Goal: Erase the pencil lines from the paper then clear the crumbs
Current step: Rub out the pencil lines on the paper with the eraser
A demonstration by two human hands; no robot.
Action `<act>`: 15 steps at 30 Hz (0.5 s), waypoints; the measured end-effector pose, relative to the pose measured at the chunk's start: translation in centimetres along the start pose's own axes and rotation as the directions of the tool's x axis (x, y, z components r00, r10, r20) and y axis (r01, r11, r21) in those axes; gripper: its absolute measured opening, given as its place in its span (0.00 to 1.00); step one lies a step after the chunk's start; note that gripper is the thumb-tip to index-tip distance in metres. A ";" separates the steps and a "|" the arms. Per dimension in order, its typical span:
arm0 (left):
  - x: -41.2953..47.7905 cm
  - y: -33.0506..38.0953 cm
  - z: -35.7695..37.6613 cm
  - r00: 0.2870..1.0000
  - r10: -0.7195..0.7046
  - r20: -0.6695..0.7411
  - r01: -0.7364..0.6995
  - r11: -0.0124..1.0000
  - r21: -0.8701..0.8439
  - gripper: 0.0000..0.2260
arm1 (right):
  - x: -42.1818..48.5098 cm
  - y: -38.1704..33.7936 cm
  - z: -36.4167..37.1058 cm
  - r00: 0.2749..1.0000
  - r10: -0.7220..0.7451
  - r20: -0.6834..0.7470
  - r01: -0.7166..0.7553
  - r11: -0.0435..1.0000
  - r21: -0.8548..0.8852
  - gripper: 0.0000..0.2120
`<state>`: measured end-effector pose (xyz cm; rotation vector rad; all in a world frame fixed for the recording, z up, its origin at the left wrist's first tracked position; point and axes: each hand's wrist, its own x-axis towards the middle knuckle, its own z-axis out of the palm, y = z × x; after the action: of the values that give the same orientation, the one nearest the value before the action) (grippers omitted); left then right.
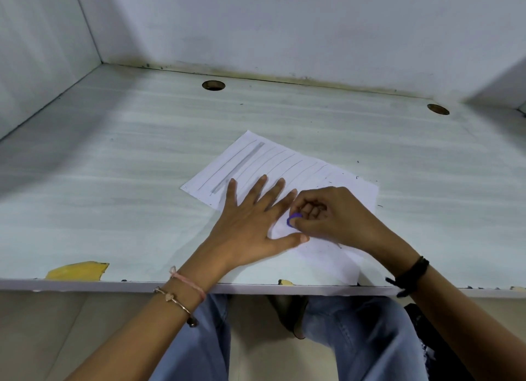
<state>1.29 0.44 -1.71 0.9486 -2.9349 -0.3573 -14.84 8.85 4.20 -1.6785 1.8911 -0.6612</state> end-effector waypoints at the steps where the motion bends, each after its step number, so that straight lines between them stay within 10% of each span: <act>1: 0.0 0.0 0.0 1.000 0.002 -0.003 -0.002 1.000 0.003 0.38 | 0.4 0.3 -0.4 1.000 -0.001 -0.023 0.000 1.000 -0.029 0.03; 15: 0.0 -0.2 0.2 1.000 0.010 -0.025 -0.010 1.000 0.008 0.38 | 1.4 0.7 -1.0 0.990 -0.005 -0.141 -0.010 0.995 -0.103 0.04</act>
<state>1.35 0.35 -1.95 0.9325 -2.9197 -0.3318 -16.21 7.60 4.41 -1.7330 2.0582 -0.7087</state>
